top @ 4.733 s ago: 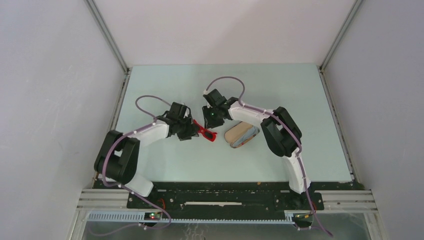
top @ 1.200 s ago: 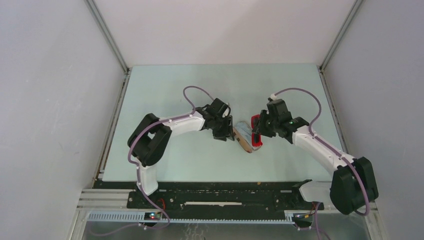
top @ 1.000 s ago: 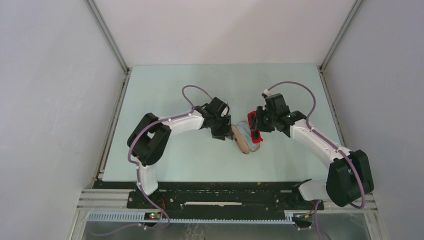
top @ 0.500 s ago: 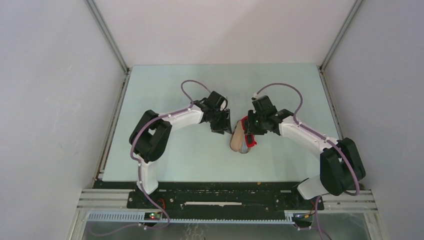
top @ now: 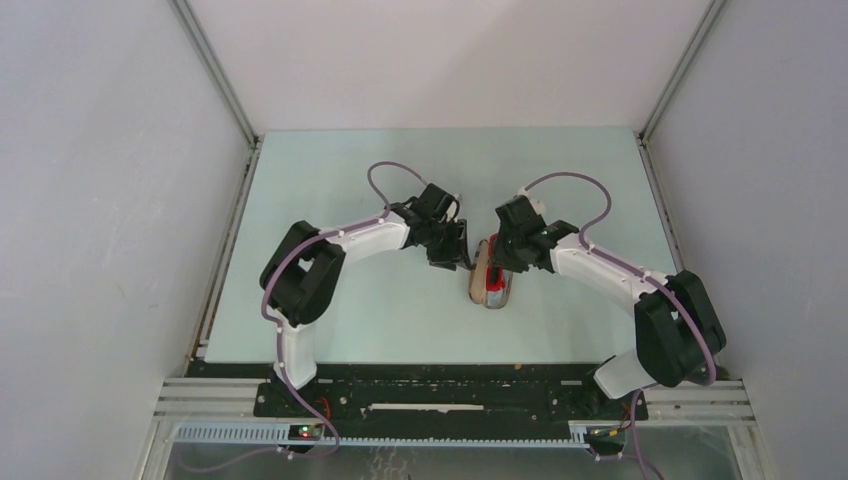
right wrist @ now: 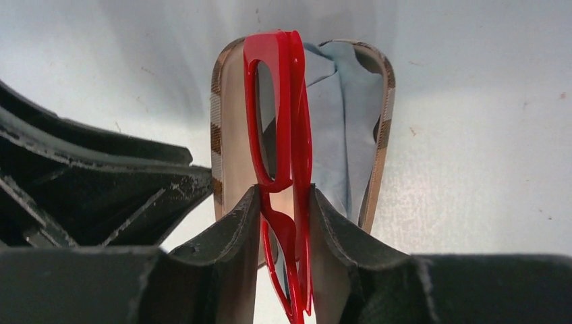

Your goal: Organize the sunglasses

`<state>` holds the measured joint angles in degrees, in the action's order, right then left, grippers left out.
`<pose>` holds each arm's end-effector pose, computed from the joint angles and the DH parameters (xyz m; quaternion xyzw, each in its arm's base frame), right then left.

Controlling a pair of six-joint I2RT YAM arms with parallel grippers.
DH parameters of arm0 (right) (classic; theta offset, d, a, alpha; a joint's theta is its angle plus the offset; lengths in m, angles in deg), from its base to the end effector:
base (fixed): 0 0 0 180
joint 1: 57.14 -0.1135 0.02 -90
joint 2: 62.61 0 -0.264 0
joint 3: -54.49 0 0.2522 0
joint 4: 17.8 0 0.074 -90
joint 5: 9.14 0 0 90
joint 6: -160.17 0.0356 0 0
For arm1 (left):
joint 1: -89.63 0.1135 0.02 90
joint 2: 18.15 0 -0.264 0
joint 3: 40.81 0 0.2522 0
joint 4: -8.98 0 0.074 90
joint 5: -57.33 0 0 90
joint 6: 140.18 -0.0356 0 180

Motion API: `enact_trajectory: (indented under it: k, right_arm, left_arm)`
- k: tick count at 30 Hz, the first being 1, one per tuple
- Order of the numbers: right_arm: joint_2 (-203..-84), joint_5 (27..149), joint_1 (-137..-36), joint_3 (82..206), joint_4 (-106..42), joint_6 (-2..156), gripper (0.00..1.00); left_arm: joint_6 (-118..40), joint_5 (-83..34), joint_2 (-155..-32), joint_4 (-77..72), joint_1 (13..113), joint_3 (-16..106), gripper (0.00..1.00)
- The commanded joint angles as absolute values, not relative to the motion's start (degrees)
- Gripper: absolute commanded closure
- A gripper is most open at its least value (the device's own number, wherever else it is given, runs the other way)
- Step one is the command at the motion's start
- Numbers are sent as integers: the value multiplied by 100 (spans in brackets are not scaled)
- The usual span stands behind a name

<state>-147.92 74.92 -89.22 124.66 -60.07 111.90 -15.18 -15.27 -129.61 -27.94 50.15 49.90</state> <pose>0.2568 0.1566 0.2186 0.0951 0.9539 0.1285 0.2539 0.3098 -0.2690 0.1786 0.0792 0.9470 -0.2822 0.1312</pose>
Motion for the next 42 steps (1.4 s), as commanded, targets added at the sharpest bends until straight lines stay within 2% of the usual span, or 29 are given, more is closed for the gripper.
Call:
enact_trajectory:
  k: [1,22,42]
  right_arm:
    - [-14831,6950,-8942,12398,-5906,11465,64]
    - [-15588,7047,-8929,12332,-5657,11509,65]
    - [-15172,7185,-9111,11976,-5549,11897,66]
  left_arm:
    - [-1501,-1329,-12843,-2600,4988,5005,52]
    - [-1500,-1297,-12831,-2595,4987,5006,52]
    - [-1479,-1300,-12839,-2610,4935,4976,52]
